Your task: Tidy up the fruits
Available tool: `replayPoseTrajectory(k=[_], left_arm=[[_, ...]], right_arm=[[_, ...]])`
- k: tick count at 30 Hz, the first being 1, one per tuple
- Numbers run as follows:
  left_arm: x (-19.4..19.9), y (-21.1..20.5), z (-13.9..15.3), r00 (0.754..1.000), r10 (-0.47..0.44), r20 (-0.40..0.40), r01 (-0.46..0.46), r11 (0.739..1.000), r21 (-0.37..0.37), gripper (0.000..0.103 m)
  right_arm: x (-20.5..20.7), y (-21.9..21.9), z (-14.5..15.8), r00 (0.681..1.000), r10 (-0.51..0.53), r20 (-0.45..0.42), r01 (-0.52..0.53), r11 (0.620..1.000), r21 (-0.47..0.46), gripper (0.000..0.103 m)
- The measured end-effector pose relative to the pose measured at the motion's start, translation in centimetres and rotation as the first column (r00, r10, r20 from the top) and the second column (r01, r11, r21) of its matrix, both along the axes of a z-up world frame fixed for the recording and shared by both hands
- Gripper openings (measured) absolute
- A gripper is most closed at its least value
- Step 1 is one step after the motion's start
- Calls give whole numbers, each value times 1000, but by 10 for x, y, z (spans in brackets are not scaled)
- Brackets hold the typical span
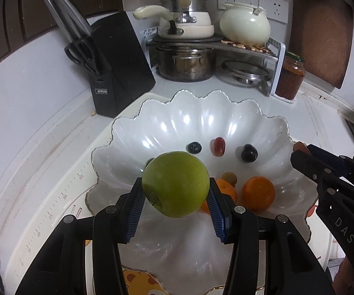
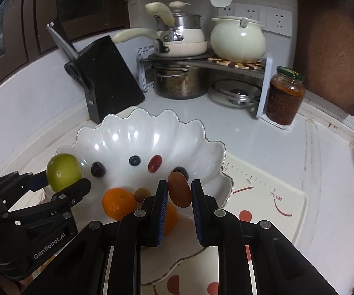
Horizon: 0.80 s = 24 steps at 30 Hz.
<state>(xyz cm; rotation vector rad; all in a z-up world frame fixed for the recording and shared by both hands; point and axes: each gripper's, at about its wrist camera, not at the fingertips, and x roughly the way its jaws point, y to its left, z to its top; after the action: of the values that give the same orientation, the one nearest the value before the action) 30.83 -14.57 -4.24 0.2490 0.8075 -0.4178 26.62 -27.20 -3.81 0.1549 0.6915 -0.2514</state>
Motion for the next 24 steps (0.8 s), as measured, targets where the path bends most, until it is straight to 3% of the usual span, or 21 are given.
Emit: replayPoseTrajectory(k=[4,6,10,15,24], left_arm=[[-2,1,-3,1000,3,-7,-3,1000,5,55],[-4,3,-1,1000,15,8,-15,1000,3,71],[-8,7,4,999,28,15,-28,1000,4,74],[-19,16,11,997,65,39,-65,998,8,90],[-47,35,19,991,119,54,-119,993,7,97]], right_arm=[[0,2,-1,1000,2,-7,-2,1000,-19,24],[-2,2,0,1000,-2,-1,2,1000,-28,41],[-7,3,7,1000,-17,24,18,999,-49,59],[-18,6,16,998,-23,54,26,998,-55,83],[-39,18,26,997,8,81,-3,998,-64,85]])
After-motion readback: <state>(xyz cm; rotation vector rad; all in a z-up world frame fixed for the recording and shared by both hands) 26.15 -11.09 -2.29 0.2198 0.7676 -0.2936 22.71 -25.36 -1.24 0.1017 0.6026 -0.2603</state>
